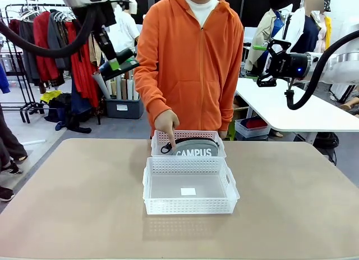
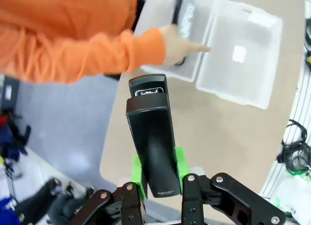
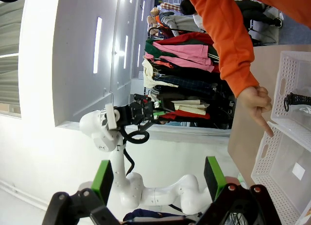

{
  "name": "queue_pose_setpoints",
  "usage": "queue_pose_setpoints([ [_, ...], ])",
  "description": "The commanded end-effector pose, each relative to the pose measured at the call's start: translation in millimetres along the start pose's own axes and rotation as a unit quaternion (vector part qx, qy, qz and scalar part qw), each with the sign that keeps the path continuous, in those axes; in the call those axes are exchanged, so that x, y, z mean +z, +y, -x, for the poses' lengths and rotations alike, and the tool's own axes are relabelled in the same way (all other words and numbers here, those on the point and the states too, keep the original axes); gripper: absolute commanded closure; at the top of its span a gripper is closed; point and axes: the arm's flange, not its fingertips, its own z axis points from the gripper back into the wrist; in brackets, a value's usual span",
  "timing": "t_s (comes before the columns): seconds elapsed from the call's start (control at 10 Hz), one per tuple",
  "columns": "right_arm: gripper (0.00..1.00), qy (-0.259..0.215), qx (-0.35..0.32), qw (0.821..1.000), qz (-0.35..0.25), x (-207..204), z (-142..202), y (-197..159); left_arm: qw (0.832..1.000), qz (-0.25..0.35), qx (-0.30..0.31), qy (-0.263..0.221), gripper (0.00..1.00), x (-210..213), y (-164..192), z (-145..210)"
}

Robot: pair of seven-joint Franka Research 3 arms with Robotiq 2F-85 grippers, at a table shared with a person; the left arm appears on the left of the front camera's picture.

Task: Distribute items into two baskets.
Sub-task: Place the picked Stapler into the Organizing basket as instructed by the person.

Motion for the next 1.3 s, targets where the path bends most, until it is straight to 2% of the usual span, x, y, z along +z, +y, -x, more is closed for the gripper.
queue_pose_setpoints([
  [0.0, 0.0, -0.006, -0.003, 1.0, -0.004, 0, 0, 3, 0.996, 0.033, -0.071, -0.05, 1.0, -4, -19, 0],
  [0.2, 0.0, -0.006, -0.003, 1.0, -0.004, 0, 0, 3, 0.992, 0.071, -0.094, -0.042, 1.0, -13, -27, -11],
  [0.3, 0.0, -0.006, -0.003, 1.0, -0.004, 0, 0, 3, 0.993, 0.088, -0.07, -0.043, 1.0, -11, -22, -12],
  [0.4, 0.0, -0.006, -0.003, 1.0, -0.004, 0, 0, 3, 0.994, 0.049, -0.085, -0.038, 1.0, -11, -31, -22],
  [0.9, 0.0, -0.006, -0.003, 1.0, -0.004, 0, 0, 3, 0.994, 0.061, -0.084, -0.039, 1.0, -15, -32, -23],
  [1.0, 0.0, -0.006, -0.003, 1.0, -0.004, 0, 0, 3, 0.99, 0.085, -0.114, -0.014, 1.0, -15, -47, -47],
  [1.1, 0.0, -0.006, -0.003, 1.0, -0.004, 0, 0, 3, 0.983, 0.087, -0.157, -0.027, 1.0, -15, -59, -64],
  [1.2, 0.0, -0.006, -0.003, 1.0, -0.004, 0, 0, 3, 0.978, 0.1, -0.18, -0.018, 1.0, -22, -76, -83],
])
